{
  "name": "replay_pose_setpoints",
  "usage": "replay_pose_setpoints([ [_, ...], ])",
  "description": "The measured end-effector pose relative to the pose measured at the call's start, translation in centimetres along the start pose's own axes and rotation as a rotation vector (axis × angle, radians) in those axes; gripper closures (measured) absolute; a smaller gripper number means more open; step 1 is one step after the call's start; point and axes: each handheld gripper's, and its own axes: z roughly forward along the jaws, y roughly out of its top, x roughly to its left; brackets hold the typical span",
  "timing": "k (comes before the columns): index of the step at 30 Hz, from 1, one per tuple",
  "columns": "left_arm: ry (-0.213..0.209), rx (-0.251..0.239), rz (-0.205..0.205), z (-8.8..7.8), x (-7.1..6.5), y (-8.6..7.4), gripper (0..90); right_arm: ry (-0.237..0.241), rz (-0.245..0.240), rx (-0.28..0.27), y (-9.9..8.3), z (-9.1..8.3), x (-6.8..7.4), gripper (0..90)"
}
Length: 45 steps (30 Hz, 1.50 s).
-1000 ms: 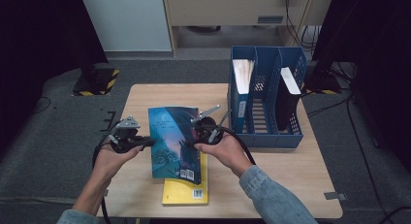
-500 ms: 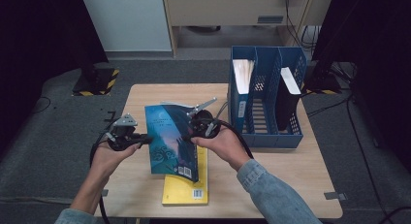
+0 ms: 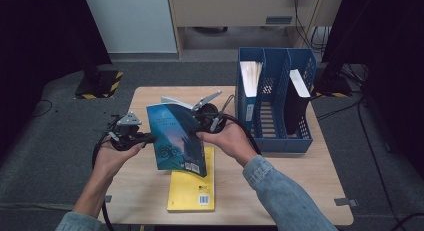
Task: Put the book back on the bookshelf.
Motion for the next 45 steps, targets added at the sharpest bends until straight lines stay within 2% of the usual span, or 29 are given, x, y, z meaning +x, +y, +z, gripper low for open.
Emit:
replay_pose_setpoints([
  [5,0.012,-0.008,-0.010,0.3,0.6,0.7,81.6,-0.013,0.004,-0.015,0.7,0.1,-0.8,69.9],
  [10,0.049,-0.003,-0.004,0.7,1.2,1.7,81.6,-0.032,0.007,-0.042,1.3,0.4,-1.6,70.7],
  [19,0.056,-0.008,-0.020,1.9,1.7,2.1,81.6,-0.058,0.019,-0.059,1.3,1.1,-2.7,70.8],
  [22,0.064,-0.003,-0.012,2.0,1.6,2.1,81.7,-0.061,0.026,-0.064,1.3,1.2,-3.0,70.9],
  [23,0.068,-0.001,-0.002,2.0,1.5,2.0,81.6,-0.061,0.023,-0.066,1.2,1.3,-2.9,70.9],
  [30,0.068,-0.030,0.000,1.4,0.8,1.0,81.7,-0.056,-0.002,-0.068,0.8,0.9,-2.0,70.7],
  [38,0.069,-0.053,0.030,0.6,-0.6,0.2,81.7,-0.037,-0.026,-0.073,-0.3,-0.2,-0.4,69.1],
  [45,0.063,-0.066,0.043,0.3,-1.5,-0.2,81.7,-0.014,-0.043,-0.061,-1.1,-1.1,0.2,67.0],
])
